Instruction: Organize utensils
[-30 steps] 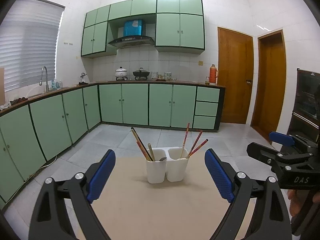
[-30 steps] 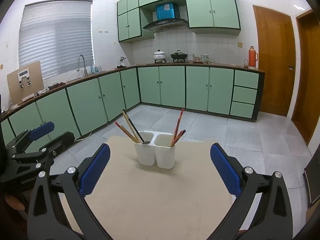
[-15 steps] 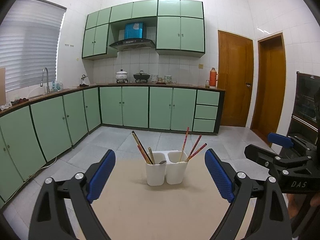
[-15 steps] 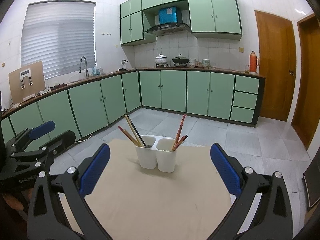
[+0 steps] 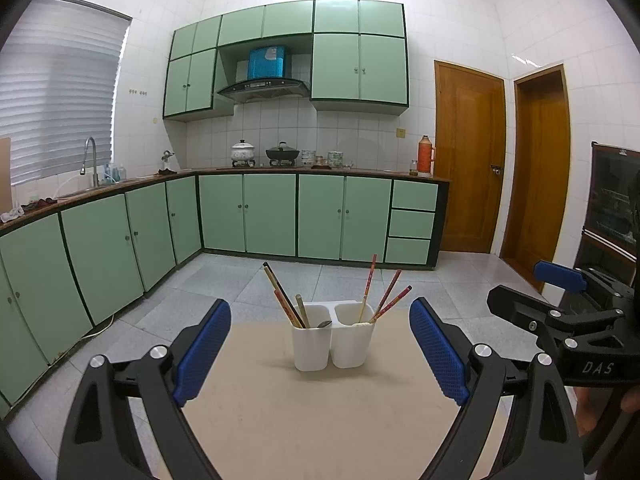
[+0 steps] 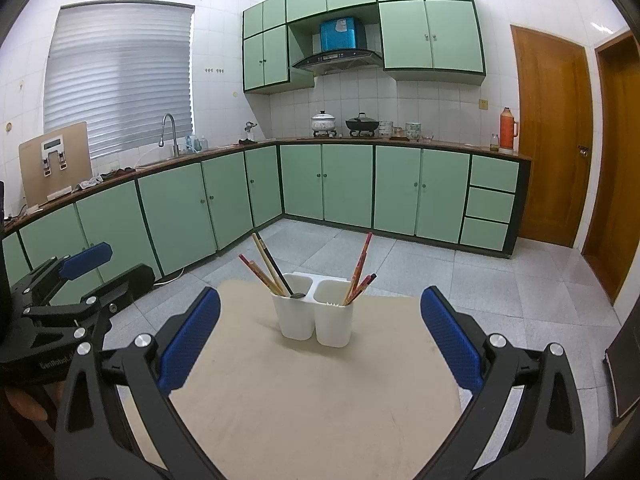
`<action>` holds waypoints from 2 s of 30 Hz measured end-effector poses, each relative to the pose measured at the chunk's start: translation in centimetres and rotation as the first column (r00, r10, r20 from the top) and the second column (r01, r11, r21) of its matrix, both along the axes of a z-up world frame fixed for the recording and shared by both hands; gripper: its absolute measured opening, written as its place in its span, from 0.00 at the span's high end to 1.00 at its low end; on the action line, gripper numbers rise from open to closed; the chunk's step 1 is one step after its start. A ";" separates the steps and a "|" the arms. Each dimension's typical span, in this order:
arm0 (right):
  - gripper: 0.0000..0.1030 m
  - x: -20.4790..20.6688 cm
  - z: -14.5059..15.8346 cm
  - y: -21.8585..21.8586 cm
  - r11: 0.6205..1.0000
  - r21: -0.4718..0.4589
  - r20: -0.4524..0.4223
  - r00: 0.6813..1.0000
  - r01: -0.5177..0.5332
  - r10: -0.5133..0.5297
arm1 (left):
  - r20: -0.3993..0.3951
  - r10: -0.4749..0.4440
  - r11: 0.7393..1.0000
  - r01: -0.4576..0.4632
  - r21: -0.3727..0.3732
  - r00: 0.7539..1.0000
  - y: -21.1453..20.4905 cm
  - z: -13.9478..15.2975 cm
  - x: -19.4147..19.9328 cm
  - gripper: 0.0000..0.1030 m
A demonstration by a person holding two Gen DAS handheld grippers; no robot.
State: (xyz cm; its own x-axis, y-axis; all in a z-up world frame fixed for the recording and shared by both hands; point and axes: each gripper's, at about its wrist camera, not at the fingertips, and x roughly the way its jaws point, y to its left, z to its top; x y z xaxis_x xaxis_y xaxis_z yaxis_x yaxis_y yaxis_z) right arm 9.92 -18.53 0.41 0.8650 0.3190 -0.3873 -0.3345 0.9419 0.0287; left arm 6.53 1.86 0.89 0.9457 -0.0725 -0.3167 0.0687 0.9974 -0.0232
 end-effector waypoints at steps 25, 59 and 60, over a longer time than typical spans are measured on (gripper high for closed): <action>0.05 0.0 0.0 0.1 1.000 0.002 0.003 1.000 -0.001 0.001 | 0.003 0.003 1.000 -0.003 0.000 1.000 -0.1 0.1 -0.1 0.14; 0.05 -0.4 0.4 0.1 1.000 -0.008 0.008 1.000 0.002 -0.002 | -0.004 0.004 1.000 -0.005 -0.020 1.000 0.3 0.3 -0.6 0.14; 0.05 -0.4 0.4 0.1 1.000 -0.008 0.008 1.000 0.002 -0.002 | -0.005 0.007 1.000 -0.007 -0.020 1.000 0.4 0.3 -0.6 0.14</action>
